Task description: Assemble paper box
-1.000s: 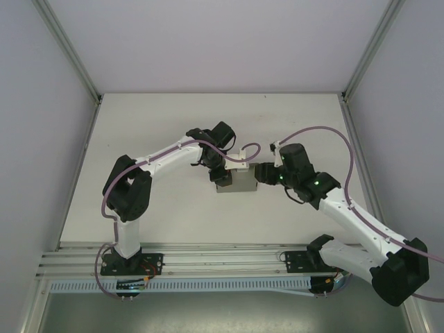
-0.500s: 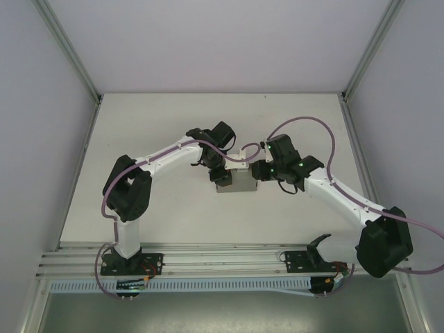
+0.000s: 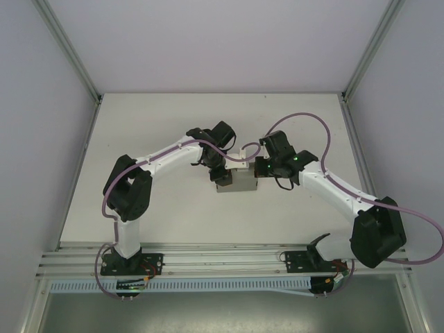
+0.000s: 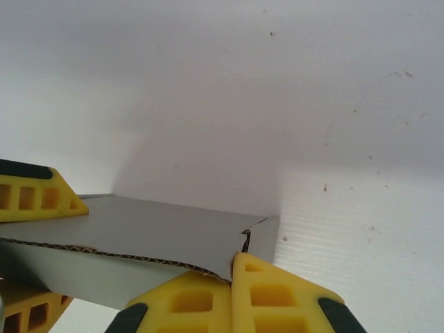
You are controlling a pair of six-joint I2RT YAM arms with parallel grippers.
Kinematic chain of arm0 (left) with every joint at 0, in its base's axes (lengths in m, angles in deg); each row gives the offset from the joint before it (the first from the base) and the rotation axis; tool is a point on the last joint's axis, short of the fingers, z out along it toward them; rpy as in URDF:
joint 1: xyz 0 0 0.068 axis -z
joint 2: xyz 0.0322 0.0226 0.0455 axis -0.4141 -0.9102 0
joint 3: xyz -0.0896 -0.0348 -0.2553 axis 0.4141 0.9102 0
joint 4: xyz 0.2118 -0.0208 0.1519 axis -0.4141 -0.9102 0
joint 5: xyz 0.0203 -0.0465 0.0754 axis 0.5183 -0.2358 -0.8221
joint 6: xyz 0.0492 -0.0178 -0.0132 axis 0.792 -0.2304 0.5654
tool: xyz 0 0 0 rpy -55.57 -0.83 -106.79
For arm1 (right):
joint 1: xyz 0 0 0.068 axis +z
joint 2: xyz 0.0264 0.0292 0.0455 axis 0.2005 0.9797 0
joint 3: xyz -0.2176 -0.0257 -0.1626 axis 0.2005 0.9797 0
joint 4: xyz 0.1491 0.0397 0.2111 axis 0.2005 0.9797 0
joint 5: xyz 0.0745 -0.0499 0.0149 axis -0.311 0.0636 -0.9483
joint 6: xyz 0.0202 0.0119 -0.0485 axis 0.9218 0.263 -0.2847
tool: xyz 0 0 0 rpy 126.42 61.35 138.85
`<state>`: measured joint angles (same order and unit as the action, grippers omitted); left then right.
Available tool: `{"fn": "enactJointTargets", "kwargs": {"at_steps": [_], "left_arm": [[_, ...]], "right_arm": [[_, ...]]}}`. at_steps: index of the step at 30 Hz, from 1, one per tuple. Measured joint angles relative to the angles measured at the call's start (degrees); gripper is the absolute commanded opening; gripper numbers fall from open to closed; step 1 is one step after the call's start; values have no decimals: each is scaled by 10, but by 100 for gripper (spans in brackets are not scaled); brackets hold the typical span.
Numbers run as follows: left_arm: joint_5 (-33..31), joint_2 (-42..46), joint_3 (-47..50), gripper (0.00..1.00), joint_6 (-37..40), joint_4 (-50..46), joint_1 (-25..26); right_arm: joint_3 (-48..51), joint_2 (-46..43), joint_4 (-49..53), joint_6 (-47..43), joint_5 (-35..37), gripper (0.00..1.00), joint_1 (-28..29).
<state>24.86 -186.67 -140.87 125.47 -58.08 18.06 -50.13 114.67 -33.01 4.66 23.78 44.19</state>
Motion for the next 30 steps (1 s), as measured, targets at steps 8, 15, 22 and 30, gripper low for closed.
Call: {"fn": "enactJointTargets", "kwargs": {"at_steps": [8,15,22,30], "left_arm": [[-1,-5,-9,39,-4,-5,1],[-3,-6,-9,38,-4,0,4],[-3,-6,-9,38,-4,3,7],[-6,-7,-10,40,-15,3,7]], "right_arm": [[36,-21,-44,92,53,0,26],[43,-29,-53,138,70,0,31],[39,-29,-43,131,71,0,31],[110,-57,-139,115,98,0,43]]}}
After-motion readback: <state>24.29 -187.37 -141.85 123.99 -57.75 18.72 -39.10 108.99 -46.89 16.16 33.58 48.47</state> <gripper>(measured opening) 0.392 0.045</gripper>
